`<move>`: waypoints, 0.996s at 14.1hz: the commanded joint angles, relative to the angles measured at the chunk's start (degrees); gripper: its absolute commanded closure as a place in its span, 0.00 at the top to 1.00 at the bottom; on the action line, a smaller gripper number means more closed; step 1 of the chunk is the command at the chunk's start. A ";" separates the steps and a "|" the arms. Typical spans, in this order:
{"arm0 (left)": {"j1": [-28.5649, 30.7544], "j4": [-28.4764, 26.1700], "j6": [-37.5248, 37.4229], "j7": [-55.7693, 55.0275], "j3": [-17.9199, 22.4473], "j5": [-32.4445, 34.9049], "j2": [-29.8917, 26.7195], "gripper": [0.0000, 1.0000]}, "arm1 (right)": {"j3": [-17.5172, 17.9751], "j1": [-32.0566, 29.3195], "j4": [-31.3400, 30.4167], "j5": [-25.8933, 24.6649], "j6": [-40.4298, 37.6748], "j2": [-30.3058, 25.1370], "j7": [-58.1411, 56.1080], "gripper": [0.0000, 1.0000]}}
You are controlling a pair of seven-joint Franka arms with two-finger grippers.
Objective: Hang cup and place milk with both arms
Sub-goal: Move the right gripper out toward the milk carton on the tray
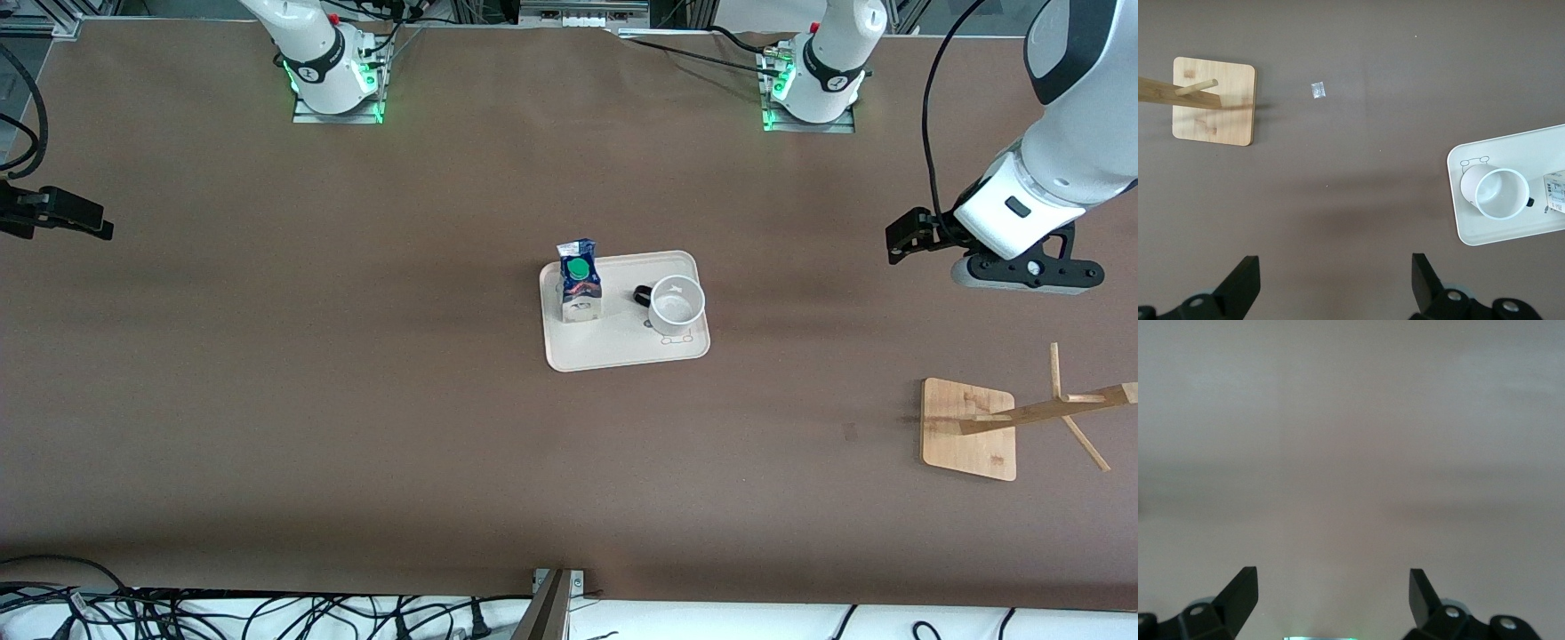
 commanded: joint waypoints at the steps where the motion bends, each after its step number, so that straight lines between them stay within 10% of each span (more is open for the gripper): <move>1: -0.12 1.44 -1.28 0.08 0.07 0.06 0.41 1.00 | 1.74 2.08 -1.54 2.89 1.81 1.61 0.98 1.00; 14: -0.12 1.44 -1.37 0.08 0.16 0.06 0.41 1.00 | 1.65 25.72 -0.58 1.13 12.88 9.97 14.94 1.00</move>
